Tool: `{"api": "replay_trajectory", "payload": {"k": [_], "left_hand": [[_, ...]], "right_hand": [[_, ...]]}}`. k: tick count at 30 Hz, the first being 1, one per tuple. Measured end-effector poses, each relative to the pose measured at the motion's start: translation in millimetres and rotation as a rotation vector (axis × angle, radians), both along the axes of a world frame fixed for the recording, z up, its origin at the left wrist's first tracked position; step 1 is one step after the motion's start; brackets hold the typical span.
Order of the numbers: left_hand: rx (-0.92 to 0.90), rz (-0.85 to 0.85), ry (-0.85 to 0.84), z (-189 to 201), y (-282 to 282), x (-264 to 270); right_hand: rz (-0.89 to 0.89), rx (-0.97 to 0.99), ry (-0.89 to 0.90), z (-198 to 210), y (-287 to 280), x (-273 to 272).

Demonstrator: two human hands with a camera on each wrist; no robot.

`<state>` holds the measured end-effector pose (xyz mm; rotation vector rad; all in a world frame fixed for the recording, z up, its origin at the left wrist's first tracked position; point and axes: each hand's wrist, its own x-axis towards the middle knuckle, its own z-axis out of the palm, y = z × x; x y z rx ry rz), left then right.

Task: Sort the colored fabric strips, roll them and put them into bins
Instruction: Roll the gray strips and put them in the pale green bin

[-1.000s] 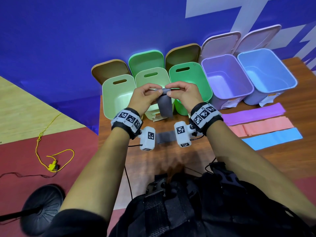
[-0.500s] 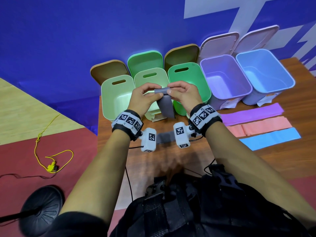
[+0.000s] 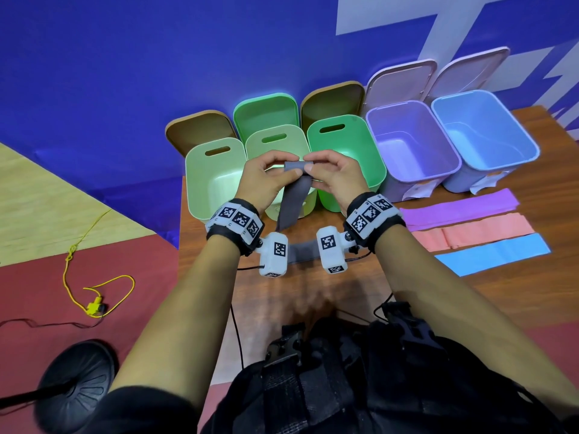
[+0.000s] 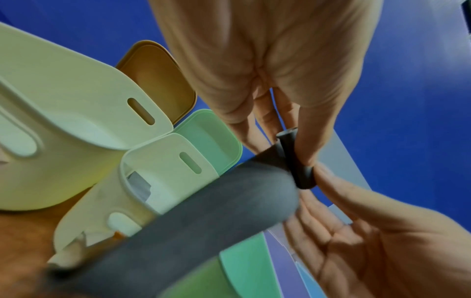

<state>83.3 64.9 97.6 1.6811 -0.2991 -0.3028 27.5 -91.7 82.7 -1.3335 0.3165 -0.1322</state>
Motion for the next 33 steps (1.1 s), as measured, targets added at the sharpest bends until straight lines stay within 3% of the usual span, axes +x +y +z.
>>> {"api": "replay_trajectory", "payload": {"k": [7,14,21,27,33], "left_hand": [[-0.013,0.035,0.104,-6.2,0.8,-1.3],[-0.03,0.028,0.036,-0.8,0.6,-2.6],[-0.023,0.029,0.139,-6.4,0.5,-1.7],[-0.02,0.008,0.079,-6.4,1.6,-0.6],[-0.02,-0.025,0.076,-7.6,1.8,0.0]], "right_hand": [[-0.026,-0.181,-0.045,-6.0,-3.2,2.3],[-0.002,-0.004,0.001,-5.5,-1.9,0.4],[-0.051,-0.133,-0.049,-10.5,-4.4,2.9],[-0.012,-0.017,0.005,-5.4,-2.2,2.1],[-0.049,-0.145,-0.017,-8.4,-3.9,4.8]]}}
